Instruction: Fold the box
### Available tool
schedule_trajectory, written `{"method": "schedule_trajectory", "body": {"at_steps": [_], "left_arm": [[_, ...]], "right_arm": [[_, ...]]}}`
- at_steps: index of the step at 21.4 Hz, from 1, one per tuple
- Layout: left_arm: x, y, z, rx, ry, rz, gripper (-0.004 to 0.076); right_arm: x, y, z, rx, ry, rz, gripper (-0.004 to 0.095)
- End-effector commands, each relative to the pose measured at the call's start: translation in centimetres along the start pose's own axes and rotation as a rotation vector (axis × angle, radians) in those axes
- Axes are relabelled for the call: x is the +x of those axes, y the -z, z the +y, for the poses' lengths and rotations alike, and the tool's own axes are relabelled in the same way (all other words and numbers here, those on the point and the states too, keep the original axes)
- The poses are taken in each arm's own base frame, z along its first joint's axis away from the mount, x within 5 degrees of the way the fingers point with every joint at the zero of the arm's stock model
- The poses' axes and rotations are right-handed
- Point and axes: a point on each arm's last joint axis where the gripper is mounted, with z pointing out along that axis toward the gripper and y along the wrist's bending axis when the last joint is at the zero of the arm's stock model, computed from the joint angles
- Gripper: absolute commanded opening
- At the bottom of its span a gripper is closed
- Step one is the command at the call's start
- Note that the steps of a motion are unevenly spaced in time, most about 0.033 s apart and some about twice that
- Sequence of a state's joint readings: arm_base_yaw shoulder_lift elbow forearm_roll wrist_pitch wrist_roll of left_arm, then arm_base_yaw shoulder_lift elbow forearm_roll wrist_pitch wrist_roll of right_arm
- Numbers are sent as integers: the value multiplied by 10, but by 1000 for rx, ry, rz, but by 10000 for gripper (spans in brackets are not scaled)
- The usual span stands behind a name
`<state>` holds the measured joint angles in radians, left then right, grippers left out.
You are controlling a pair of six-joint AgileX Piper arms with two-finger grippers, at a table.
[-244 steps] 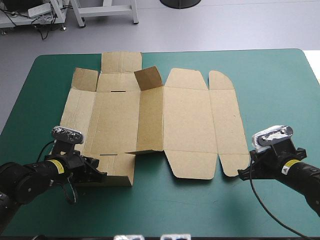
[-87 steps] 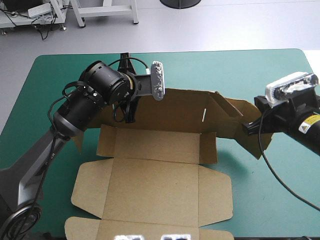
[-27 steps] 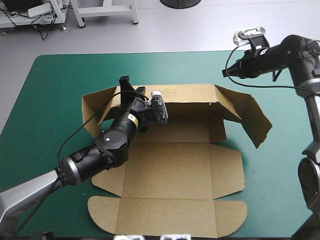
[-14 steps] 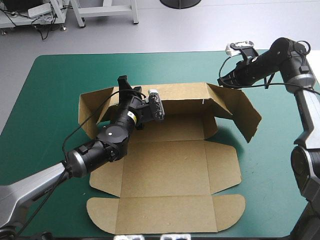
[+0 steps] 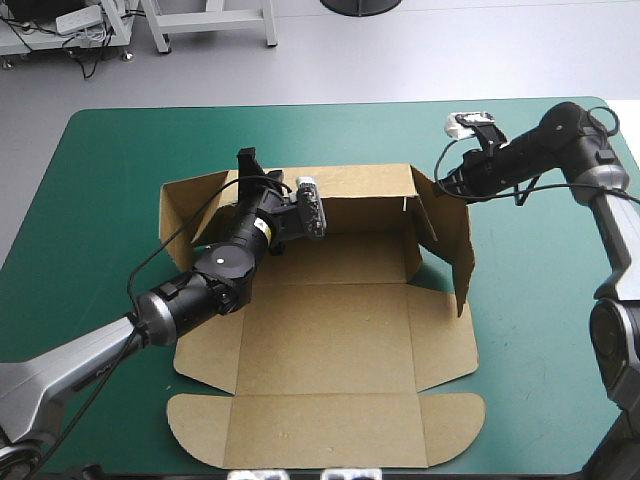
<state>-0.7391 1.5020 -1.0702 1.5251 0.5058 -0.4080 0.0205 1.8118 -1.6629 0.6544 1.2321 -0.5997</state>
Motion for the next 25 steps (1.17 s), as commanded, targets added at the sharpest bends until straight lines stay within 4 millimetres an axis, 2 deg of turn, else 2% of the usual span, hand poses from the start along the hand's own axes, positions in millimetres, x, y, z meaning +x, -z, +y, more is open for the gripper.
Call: {"method": "schedule_trajectory", "body": {"at_steps": [1, 5, 11, 14, 17, 19, 25], "left_arm": [[1, 10, 22, -73, 37, -7, -9], [-2, 10, 21, -57, 36, -46, -9], [-5, 10, 20, -49, 40, -73, -9], [-5, 10, 20, -49, 40, -73, -9], [-5, 10, 20, -49, 40, -73, -9], [-6, 10, 19, -45, 40, -82, -9], [-8, 10, 18, -34, 38, -100, -9]], "right_arm": [[3, 39, 16, -7, 53, -93, -20], [14, 45, 18, -62, 81, -147, -20], [51, 20, 25, -153, 174, -294, -20], [79, 10, 28, -93, 221, -365, -20], [103, 15, 36, 25, 288, -442, -20], [112, 14, 43, 41, 306, -479, -20], [106, -4, 68, 44, 375, -469, -19]]}}
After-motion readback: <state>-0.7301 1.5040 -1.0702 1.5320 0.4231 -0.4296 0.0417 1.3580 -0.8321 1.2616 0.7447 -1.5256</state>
